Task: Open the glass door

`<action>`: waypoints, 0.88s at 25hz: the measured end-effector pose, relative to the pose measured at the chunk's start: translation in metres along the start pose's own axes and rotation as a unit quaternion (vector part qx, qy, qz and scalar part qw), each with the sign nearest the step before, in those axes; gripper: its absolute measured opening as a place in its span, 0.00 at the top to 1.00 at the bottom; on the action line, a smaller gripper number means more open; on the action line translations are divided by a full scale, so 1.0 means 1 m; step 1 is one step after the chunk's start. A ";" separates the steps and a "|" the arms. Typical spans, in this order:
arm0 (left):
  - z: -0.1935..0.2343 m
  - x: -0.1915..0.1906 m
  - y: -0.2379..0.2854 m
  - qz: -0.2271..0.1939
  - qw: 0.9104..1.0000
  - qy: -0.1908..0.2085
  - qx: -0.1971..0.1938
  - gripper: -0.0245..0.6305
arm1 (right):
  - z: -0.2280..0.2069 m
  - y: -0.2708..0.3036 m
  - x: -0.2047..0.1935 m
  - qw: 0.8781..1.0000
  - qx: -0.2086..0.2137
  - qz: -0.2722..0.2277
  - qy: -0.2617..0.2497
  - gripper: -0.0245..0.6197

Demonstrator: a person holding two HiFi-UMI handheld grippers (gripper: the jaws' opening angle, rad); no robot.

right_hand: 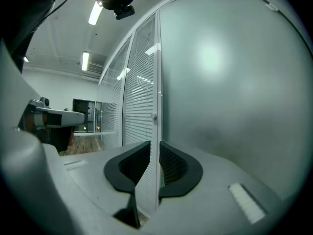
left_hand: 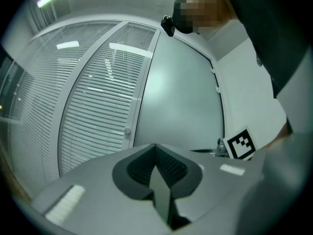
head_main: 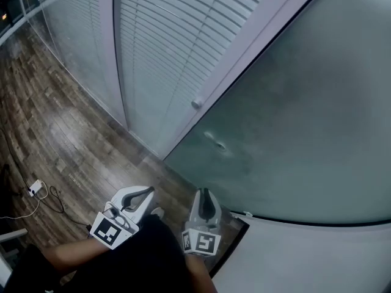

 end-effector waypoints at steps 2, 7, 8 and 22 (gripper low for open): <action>0.002 0.004 0.002 -0.008 1.000 0.012 0.014 0.96 | -0.013 0.008 -0.002 1.000 -0.005 0.003 0.001 0.87; 0.009 0.000 0.006 -0.001 0.998 0.019 0.052 0.96 | -0.046 0.032 -0.011 1.000 -0.005 0.016 0.007 0.85; 0.010 -0.001 0.006 0.001 0.998 0.020 0.058 0.96 | -0.051 0.037 -0.013 1.000 -0.001 0.017 0.008 0.85; 0.019 0.000 0.002 0.024 0.986 0.043 0.157 0.96 | -0.095 0.104 -0.047 0.998 0.034 0.041 0.025 0.84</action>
Point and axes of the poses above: the fingertips, and each gripper's own axes: y forward along the fingers, z to its left, x out of its top, the point moved 5 cm from there along -y, backward along the fingers, and after that the axes turned 9 degrees about x, right-handed, at the moved point
